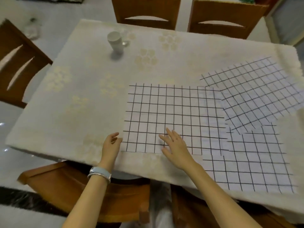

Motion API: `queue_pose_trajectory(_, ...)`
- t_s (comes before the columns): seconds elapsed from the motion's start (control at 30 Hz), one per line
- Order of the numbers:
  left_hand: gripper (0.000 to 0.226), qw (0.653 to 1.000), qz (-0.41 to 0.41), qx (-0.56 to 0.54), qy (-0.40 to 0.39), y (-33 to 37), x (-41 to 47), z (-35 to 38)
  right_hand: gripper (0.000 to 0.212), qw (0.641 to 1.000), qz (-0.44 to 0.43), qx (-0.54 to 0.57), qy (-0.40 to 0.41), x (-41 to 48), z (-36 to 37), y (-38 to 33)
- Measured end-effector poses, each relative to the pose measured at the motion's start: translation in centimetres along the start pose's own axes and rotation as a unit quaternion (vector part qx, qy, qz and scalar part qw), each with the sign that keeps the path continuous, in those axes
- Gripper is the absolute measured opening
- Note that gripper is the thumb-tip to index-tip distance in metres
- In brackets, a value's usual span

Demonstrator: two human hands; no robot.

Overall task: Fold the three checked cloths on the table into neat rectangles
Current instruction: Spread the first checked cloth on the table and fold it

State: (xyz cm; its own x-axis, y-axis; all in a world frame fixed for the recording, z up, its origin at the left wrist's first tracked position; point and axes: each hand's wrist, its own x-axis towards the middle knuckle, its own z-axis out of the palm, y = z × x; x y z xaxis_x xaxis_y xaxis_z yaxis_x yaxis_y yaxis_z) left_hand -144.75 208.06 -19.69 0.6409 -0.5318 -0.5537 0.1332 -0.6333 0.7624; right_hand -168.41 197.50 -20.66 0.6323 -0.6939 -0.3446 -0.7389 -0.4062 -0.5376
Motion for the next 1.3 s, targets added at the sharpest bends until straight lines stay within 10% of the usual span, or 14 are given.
queue_pose_trajectory(1.07,0.011,0.983,0.005,-0.104,0.152,0.8,0.3,-4.0,0.054,0.996,-0.041,0.008,-0.085,4.5,3.0,-5.6)
queue_pose_trajectory(1.3,0.012,0.982,0.128,-0.129,0.051,3.0,-0.4,-4.6,0.050,0.967,0.006,0.237,-0.094,5.2,1.7,-8.7)
